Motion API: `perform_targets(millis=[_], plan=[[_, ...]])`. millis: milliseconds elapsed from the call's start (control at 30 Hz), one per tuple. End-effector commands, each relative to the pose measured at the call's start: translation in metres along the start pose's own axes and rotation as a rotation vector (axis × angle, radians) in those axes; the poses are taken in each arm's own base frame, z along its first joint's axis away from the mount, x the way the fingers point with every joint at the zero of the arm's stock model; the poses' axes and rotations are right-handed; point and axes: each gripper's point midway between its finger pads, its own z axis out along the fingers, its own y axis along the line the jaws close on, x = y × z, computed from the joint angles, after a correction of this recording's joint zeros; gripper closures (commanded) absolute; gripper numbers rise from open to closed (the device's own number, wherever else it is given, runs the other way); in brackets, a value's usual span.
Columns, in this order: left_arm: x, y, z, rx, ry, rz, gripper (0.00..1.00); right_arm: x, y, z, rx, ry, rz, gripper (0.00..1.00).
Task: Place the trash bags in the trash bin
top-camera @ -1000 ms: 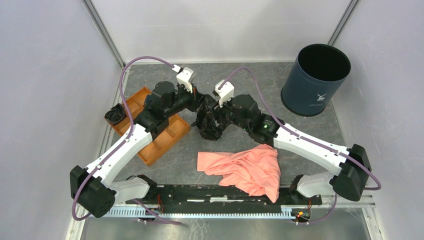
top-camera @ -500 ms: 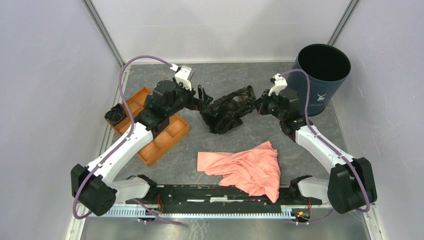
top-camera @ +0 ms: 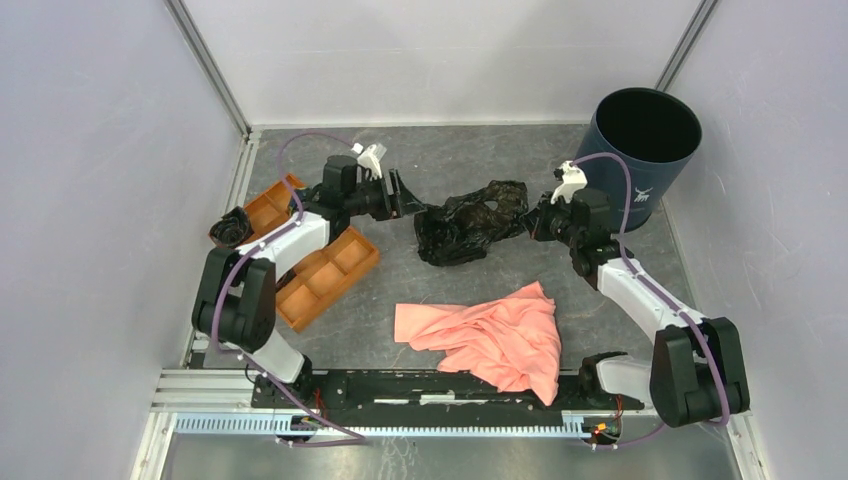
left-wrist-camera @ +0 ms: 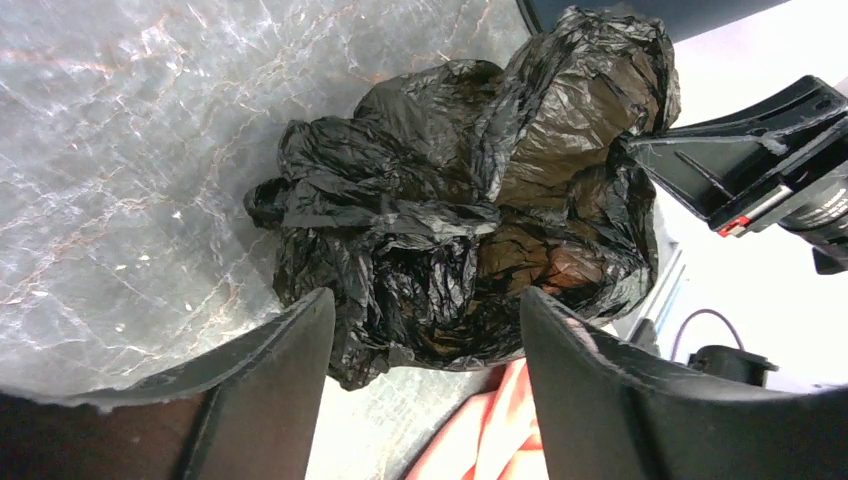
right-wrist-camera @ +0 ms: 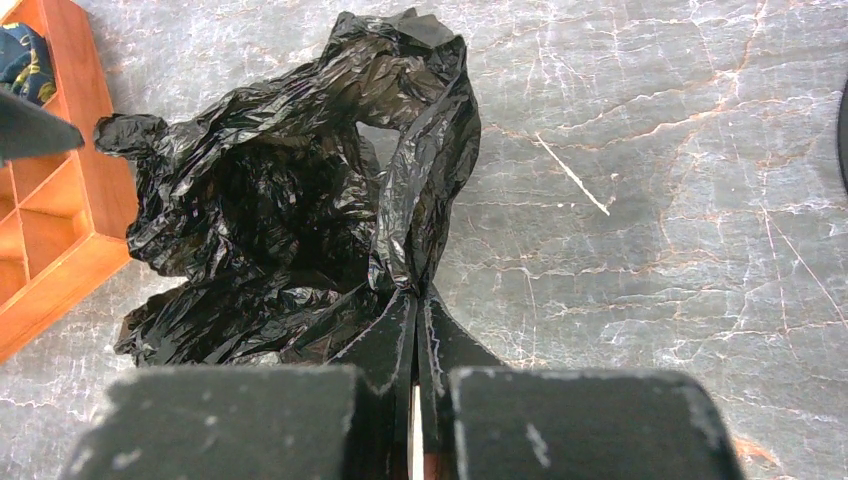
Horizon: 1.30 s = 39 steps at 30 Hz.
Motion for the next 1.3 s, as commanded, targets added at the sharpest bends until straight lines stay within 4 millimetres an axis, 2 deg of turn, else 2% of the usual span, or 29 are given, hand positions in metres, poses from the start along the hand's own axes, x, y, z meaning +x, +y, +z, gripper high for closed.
perform_targets(millis=[0, 100, 167, 300, 467, 600, 700, 900, 1000, 1133, 1267], plan=[[0.001, -0.018, 0.006, 0.159, -0.004, -0.122, 0.37, -0.016, 0.003, -0.003, -0.044, -0.061, -0.023, 1.00], [0.009, -0.005, 0.012, 0.140, -0.003, -0.183, 0.54, -0.018, 0.002, -0.003, -0.055, -0.072, -0.020, 1.00], [0.009, 0.011, 0.011, 0.101, -0.024, -0.230, 0.63, -0.018, 0.000, -0.003, -0.056, -0.076, -0.017, 1.00], [0.011, 0.041, 0.010, 0.047, -0.055, -0.326, 0.68, -0.017, -0.002, -0.003, -0.063, -0.077, -0.008, 1.00], [0.027, 0.048, 0.016, 0.058, -0.044, -0.407, 0.66, -0.015, 0.000, -0.001, -0.089, -0.068, -0.001, 1.00], [0.037, 0.044, 0.026, 0.128, 0.013, -0.419, 0.63, -0.017, 0.004, 0.000, -0.114, -0.079, 0.001, 1.00], [0.043, 0.048, 0.031, 0.139, 0.025, -0.426, 0.56, -0.016, 0.006, 0.000, -0.128, -0.081, 0.004, 1.00], [0.038, 0.042, 0.042, 0.228, 0.019, -0.402, 0.42, -0.014, 0.009, 0.000, -0.151, -0.082, 0.009, 1.00], [0.037, 0.042, 0.049, 0.260, 0.017, -0.407, 0.41, -0.014, 0.011, 0.000, -0.160, -0.082, 0.007, 1.00], [0.036, 0.033, 0.052, 0.344, -0.003, -0.452, 0.45, -0.014, 0.012, -0.001, -0.165, -0.080, 0.006, 1.00], [0.027, 0.022, 0.046, 0.440, -0.052, -0.500, 0.67, -0.012, 0.012, 0.000, -0.169, -0.075, 0.007, 1.00]])
